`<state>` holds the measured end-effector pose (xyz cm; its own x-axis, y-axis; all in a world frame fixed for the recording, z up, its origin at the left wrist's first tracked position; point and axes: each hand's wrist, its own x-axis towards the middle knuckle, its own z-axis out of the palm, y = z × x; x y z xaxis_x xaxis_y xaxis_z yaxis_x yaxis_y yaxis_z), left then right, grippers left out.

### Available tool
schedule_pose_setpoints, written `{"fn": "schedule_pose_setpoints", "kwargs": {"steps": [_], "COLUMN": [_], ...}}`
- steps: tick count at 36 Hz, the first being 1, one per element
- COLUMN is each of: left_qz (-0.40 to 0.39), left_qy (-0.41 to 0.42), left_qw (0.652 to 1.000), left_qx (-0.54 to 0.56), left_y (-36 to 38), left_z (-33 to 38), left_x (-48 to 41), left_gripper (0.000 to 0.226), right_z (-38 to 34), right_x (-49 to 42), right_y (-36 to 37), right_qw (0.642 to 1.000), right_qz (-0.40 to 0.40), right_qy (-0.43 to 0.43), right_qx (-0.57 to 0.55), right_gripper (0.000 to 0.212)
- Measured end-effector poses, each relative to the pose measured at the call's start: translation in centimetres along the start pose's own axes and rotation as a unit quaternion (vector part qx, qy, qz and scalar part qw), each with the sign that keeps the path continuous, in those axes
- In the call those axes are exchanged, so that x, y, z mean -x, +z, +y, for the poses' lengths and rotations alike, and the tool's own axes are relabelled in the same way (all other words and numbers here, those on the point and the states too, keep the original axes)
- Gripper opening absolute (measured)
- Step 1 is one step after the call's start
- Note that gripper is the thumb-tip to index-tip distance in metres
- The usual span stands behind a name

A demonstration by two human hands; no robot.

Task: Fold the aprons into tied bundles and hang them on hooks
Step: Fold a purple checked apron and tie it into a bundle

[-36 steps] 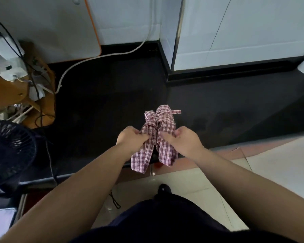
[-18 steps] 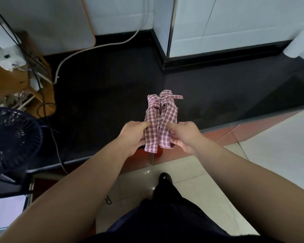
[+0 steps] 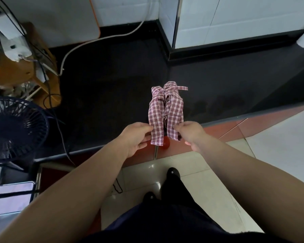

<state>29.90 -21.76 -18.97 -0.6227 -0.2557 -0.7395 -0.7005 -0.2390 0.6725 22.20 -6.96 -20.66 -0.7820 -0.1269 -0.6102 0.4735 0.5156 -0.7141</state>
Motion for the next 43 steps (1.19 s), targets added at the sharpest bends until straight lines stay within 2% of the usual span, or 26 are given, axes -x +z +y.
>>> {"fn": "schedule_pose_setpoints", "kwargs": {"steps": [3, 6, 9, 12, 15, 19, 24, 28, 30, 33, 35, 37, 39, 41, 43], "left_qz": [-0.020, -0.052, -0.082, -0.138, -0.188, -0.218, -0.202, -0.215, -0.196, -0.117, -0.077, -0.011, 0.022, -0.021, -0.077], "left_qy": [0.010, 0.055, 0.110, 0.120, 0.114, 0.140, 0.203, 0.211, 0.233, 0.294, 0.328, 0.388, 0.458, 0.493, 0.490], "left_qw": [1.000, 0.997, 0.987, 0.973, 0.956, 0.945, 0.955, 0.954, 0.949, 0.918, 0.889, 0.850, 0.814, 0.797, 0.788], "left_qx": [-0.011, 0.008, 0.080, 0.139, 0.193, 0.202, 0.072, -0.013, -0.085, -0.239, -0.311, -0.357, -0.356, -0.349, -0.363], "left_y": [0.2, 0.4, 0.5, 1.1, 2.0, 3.6, 6.1, 8.5, 10.2, 11.3, 12.7, 14.0, 16.7, 20.3, 23.7], "left_z": [0.1, 1.0, 2.9, 5.0, 6.8, 9.5, 13.6, 17.6, 19.8, 22.4, 24.2, 25.8, 27.5, 29.2, 30.7], "left_x": [0.3, 1.0, 1.4, 2.2, 3.1, 4.1, 5.0, 5.8, 6.3, 6.6, 7.0, 7.0, 6.7, 6.5, 6.7], "left_gripper": [0.011, 0.012, 0.020, 0.029, 0.032, 0.035, 0.032, 0.029, 0.027, 0.026, 0.022, 0.023, 0.048, 0.077, 0.080], "right_z": [-0.9, -3.1, -5.4, -6.9, -8.0, -9.8, -12.4, -14.3, -15.1, -16.4, -17.3, -18.3, -19.4, -20.5, -21.5], "right_x": [1.0, 2.1, 2.6, 2.9, 3.4, 3.7, 3.7, 3.3, 3.2, 3.0, 2.8, 2.7, 2.5, 2.2, 2.0], "right_y": [0.3, -0.1, -0.9, -1.9, -3.2, -5.7, -9.1, -12.2, -14.4, -17.3, -20.6, -23.5, -26.7, -29.7, -32.4], "right_qw": [0.997, 0.989, 0.980, 0.975, 0.972, 0.962, 0.951, 0.956, 0.950, 0.929, 0.924, 0.926, 0.926, 0.924, 0.924], "right_qz": [-0.011, -0.011, -0.089, -0.140, -0.126, -0.137, -0.166, -0.110, -0.046, 0.014, 0.027, 0.017, 0.012, 0.008, 0.002], "right_qy": [-0.075, -0.147, -0.154, -0.151, -0.187, -0.209, -0.241, -0.272, -0.306, -0.350, -0.353, -0.350, -0.359, -0.369, -0.370], "right_qx": [0.002, -0.024, -0.089, -0.084, -0.067, -0.112, -0.097, -0.004, 0.050, 0.122, 0.143, 0.137, 0.114, 0.097, 0.092], "right_gripper": [0.022, 0.033, 0.046, 0.034, 0.017, 0.017, 0.035, 0.084, 0.077, 0.034, 0.015, 0.013, 0.022, 0.028, 0.025]}}
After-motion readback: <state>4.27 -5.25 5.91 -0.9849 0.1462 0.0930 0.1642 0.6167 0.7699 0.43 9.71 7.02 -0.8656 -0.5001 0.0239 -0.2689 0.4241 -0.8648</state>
